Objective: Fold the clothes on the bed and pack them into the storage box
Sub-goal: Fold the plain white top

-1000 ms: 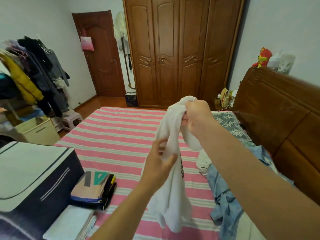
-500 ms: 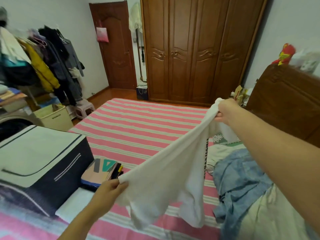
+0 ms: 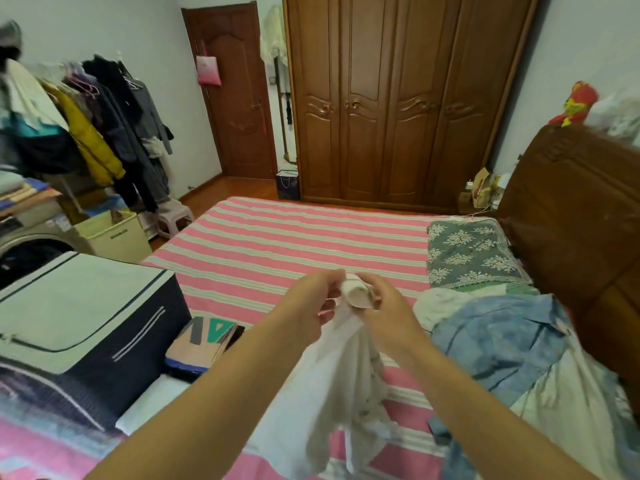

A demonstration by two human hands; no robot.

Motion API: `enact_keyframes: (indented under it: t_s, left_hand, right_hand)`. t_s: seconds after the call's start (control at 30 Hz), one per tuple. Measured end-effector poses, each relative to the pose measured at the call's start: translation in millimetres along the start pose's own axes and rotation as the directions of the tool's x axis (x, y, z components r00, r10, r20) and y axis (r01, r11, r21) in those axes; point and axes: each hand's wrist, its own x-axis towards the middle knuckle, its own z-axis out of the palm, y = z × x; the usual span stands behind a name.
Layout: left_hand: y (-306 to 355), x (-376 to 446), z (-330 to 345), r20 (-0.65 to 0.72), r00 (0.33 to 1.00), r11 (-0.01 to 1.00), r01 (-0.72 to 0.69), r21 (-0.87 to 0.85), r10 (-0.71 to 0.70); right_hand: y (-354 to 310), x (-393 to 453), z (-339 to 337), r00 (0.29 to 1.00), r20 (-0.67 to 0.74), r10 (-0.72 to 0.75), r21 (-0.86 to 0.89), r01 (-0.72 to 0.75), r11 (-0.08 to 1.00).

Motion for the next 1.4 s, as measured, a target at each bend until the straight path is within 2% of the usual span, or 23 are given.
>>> enact_keyframes:
  t_s: [0.07,0.1,0.27,0.33,0.47,0.6,0.7,0.73,0.8,0.93,1.03,1.1,1.17,1.23,1.27,1.37,1.4]
  left_hand:
    - [-9,2,4,-0.039,0.999,0.988,-0.028,0.152,0.034]
    - [-12,2,4,-0.039,0.997,0.976,-0.056,0.209,0.065]
    - [-19,6,0,0.037,0.980,0.941,-0.199,0.273,0.196]
    - [-18,5,-2,0.107,0.964,0.901,-0.266,0.342,0.244]
    - [-13,1,-7,0.227,0.932,0.900,-0.340,0.271,0.283]
    - [2,-9,-10,0.236,0.872,0.730,-0.488,0.479,0.428]
    - [13,-15,-9,0.239,0.835,0.515,-0.505,0.693,0.496]
    - [17,-16,-11,0.228,0.834,0.498,-0.495,0.712,0.503]
    - [26,-17,-20,0.164,0.850,0.551,-0.459,0.697,0.501]
    - [39,-18,-52,0.021,0.855,0.656,-0.413,0.631,0.518]
    - [35,-20,-53,0.110,0.936,0.864,-0.352,0.360,0.336]
    - [26,-20,-38,0.189,0.940,0.847,-0.340,0.408,0.286]
    - [19,-20,-18,0.231,0.911,0.727,-0.412,0.549,0.342]
    - [20,-24,-3,0.252,0.877,0.650,-0.474,0.594,0.410]
    - [21,-25,3,0.262,0.876,0.657,-0.478,0.583,0.405]
    - [21,-29,19,0.306,0.918,0.813,-0.373,0.446,0.253]
    - [16,-29,24,0.303,0.919,0.807,-0.373,0.458,0.253]
  right_hand:
    - [12,6,-4,0.975,-0.174,0.139,0.078,-0.127,0.989]
    - [14,8,-8,0.967,-0.191,0.169,0.087,-0.155,0.984]
    - [-9,4,-24,0.996,-0.085,0.033,-0.073,-0.039,0.997]
    - [-17,7,-29,0.998,-0.055,0.029,-0.073,-0.033,0.997]
    - [-39,14,-39,0.999,-0.045,-0.023,-0.108,0.018,0.994]
    - [-50,23,-38,0.998,-0.051,-0.032,-0.265,0.018,0.964]
    - [-51,27,-38,0.992,-0.062,-0.108,-0.436,0.070,0.897]
    - [-51,27,-40,0.988,-0.043,-0.147,-0.490,0.107,0.865]
    - [-48,28,-49,0.978,-0.070,-0.197,-0.556,0.125,0.821]
    - [-42,31,-83,0.933,-0.219,-0.287,-0.551,0.125,0.825]
    - [-53,30,-89,0.934,-0.146,-0.326,-0.489,0.218,0.844]
    - [-69,29,-81,0.929,-0.059,-0.366,-0.473,0.296,0.830]
    - [-82,30,-70,0.919,0.028,-0.393,-0.514,0.350,0.783]
    - [-88,34,-65,0.923,0.059,-0.381,-0.557,0.347,0.755]
    - [-90,36,-65,0.925,0.050,-0.375,-0.566,0.336,0.753]
    - [-92,41,-70,0.928,0.023,-0.371,-0.597,0.311,0.740]
    - [-93,42,-72,0.931,0.025,-0.365,-0.600,0.306,0.739]
